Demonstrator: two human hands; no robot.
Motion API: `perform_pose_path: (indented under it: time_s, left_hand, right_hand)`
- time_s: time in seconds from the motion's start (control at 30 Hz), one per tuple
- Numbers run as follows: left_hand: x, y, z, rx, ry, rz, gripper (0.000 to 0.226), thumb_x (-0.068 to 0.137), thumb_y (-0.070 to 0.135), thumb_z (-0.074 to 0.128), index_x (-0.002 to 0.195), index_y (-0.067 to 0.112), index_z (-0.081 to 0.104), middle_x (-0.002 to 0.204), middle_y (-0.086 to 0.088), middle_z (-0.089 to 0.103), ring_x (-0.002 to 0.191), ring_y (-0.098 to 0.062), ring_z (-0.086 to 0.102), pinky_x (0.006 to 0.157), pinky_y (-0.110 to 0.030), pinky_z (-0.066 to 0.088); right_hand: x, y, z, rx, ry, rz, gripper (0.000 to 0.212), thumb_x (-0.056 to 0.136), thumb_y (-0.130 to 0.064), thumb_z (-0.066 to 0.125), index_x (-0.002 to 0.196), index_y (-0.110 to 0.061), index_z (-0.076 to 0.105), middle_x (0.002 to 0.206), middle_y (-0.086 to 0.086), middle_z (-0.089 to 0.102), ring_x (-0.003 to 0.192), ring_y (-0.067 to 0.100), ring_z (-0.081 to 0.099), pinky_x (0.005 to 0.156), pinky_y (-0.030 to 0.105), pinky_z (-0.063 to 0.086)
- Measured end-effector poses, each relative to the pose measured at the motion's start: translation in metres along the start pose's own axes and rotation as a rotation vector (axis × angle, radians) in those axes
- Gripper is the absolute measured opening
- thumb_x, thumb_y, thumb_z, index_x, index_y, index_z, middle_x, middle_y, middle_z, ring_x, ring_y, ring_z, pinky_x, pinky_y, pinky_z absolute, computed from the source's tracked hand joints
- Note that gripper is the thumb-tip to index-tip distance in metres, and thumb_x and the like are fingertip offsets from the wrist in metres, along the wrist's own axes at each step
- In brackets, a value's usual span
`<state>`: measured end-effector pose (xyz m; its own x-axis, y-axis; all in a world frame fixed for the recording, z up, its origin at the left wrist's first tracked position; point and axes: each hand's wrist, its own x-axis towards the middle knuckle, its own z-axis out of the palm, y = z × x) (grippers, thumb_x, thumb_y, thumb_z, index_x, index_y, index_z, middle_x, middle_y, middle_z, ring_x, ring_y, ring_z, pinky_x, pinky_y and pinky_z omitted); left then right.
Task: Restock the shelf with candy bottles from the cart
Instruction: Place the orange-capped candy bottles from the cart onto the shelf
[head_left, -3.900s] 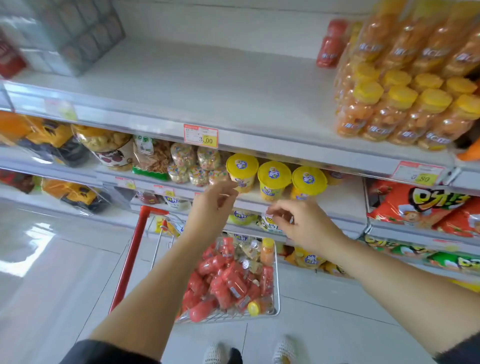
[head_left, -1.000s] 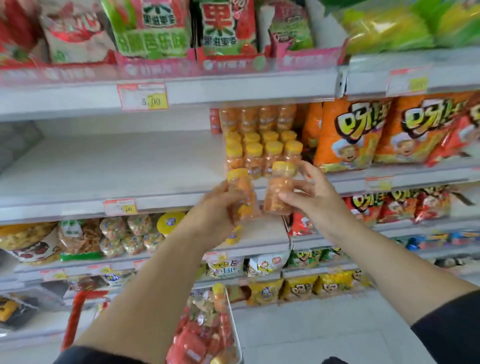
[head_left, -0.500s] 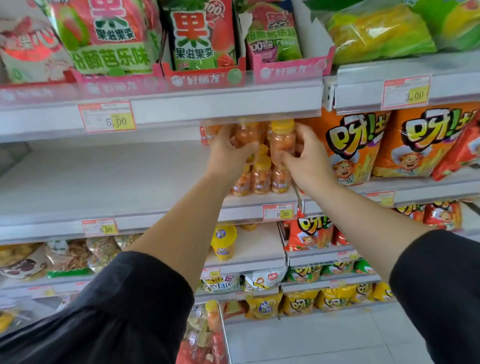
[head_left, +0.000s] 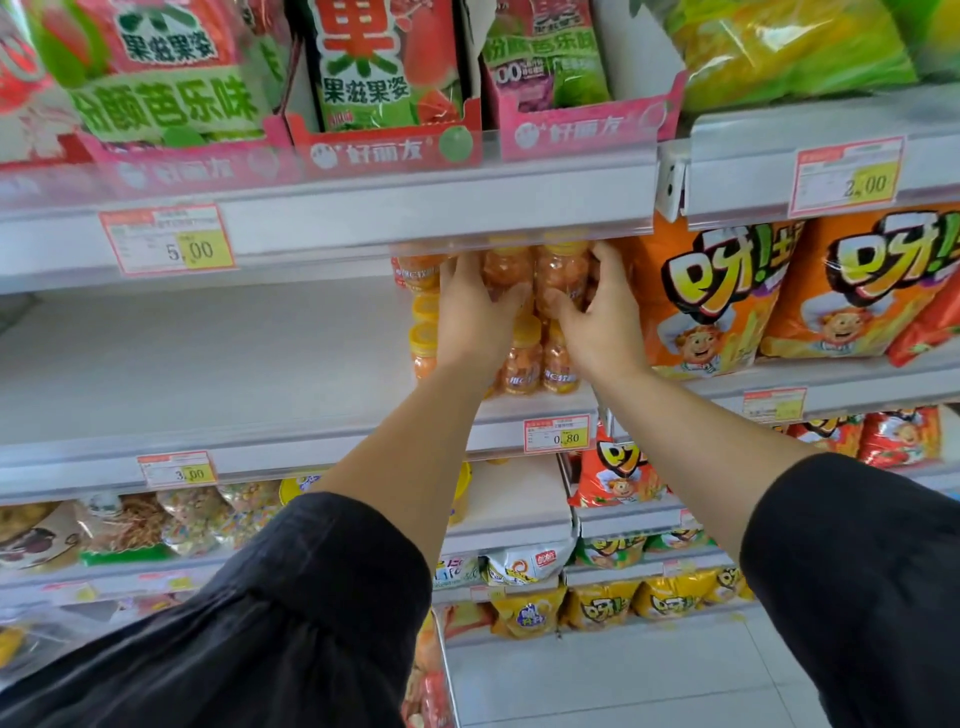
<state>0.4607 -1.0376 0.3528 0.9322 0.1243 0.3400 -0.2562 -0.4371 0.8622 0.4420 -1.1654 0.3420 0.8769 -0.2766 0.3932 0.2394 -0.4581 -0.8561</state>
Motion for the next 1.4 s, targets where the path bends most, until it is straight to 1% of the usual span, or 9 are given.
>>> perform_pose_path:
  time_s: [0.13,0.2,0.3,0.4,0.5,0.73,0.93,1.1,1.4]
  left_hand:
    - [-0.005,0.002,0.001,0.079,0.054,0.005,0.056,0.084,0.021,0.071,0.135,0.017,0.048,0.126,-0.004,0.051,0.101,-0.018,0.057,0.083,-0.022,0.042]
    - [-0.009,-0.002,0.0,0.154,0.069,0.025,0.062,0.082,0.025,0.073,0.138,0.018,0.045,0.128,-0.004,0.052,0.1,-0.021,0.056,0.08,-0.026,0.043]
    - [-0.014,-0.008,0.0,0.301,0.056,-0.001,0.073,0.084,0.038,0.07,0.146,0.021,0.035,0.139,-0.002,0.048,0.12,-0.025,0.052,0.099,-0.044,0.043]
    - [-0.02,-0.009,0.003,0.407,0.065,-0.035,0.077,0.088,0.044,0.065,0.152,0.022,0.027,0.145,0.001,0.046,0.128,-0.024,0.048,0.108,-0.043,0.028]
    - [-0.022,-0.009,0.006,0.488,0.122,-0.048,0.072,0.087,0.051,0.061,0.147,0.023,0.034,0.137,0.001,0.054,0.123,-0.022,0.053,0.107,-0.041,0.028]
    - [-0.011,-0.008,0.014,0.48,0.225,-0.032,0.05,0.082,0.053,0.061,0.12,0.022,0.052,0.116,0.005,0.063,0.102,-0.021,0.061,0.09,-0.036,0.028]
    - [-0.006,-0.009,0.024,0.507,0.236,-0.026,0.054,0.081,0.048,0.065,0.123,0.02,0.049,0.122,0.003,0.061,0.105,-0.023,0.061,0.089,-0.037,0.029]
    - [-0.001,-0.013,0.025,0.526,0.222,-0.06,0.055,0.08,0.049,0.065,0.123,0.019,0.049,0.123,0.004,0.058,0.106,-0.023,0.059,0.09,-0.038,0.03]
    - [0.0,-0.012,0.026,0.541,0.205,-0.013,0.068,0.08,0.049,0.068,0.137,0.023,0.041,0.132,0.005,0.055,0.106,-0.021,0.06,0.086,-0.036,0.028]
  right_hand:
    - [0.0,0.004,0.002,0.003,0.003,0.004,0.062,0.088,-0.017,0.07,0.144,-0.019,0.042,0.138,-0.001,0.056,0.128,0.018,0.051,0.108,0.041,0.042]
    - [0.001,0.006,0.003,-0.006,0.002,0.006,0.062,0.089,-0.019,0.07,0.144,-0.019,0.042,0.139,-0.001,0.055,0.13,0.017,0.05,0.11,0.038,0.041]
    - [0.002,0.006,0.004,-0.036,-0.001,0.005,0.06,0.091,-0.021,0.069,0.145,-0.018,0.043,0.141,0.0,0.054,0.131,0.017,0.048,0.11,0.034,0.039]
    - [0.003,0.007,0.007,-0.069,-0.007,-0.001,0.059,0.092,-0.023,0.068,0.145,-0.015,0.043,0.142,0.002,0.052,0.133,0.019,0.047,0.111,0.032,0.038]
    - [0.003,0.008,0.009,-0.074,0.005,-0.002,0.059,0.092,-0.026,0.068,0.145,-0.015,0.044,0.141,0.002,0.053,0.132,0.019,0.048,0.111,0.034,0.039]
    - [0.011,0.011,0.005,-0.007,0.064,0.004,0.055,0.089,-0.022,0.07,0.139,-0.015,0.048,0.132,0.001,0.059,0.123,0.019,0.054,0.105,0.038,0.045]
    - [0.017,0.013,0.01,0.007,0.022,0.023,0.056,0.089,-0.021,0.072,0.139,-0.017,0.047,0.135,0.001,0.056,0.126,0.02,0.052,0.107,0.041,0.044]
    - [0.017,0.016,0.011,0.004,0.016,0.033,0.057,0.09,-0.021,0.07,0.142,-0.016,0.046,0.137,0.001,0.054,0.129,0.018,0.049,0.108,0.032,0.039]
    - [0.018,0.018,0.011,0.029,0.036,0.049,0.056,0.09,-0.021,0.07,0.141,-0.019,0.047,0.138,-0.002,0.056,0.129,0.018,0.049,0.108,0.033,0.04]
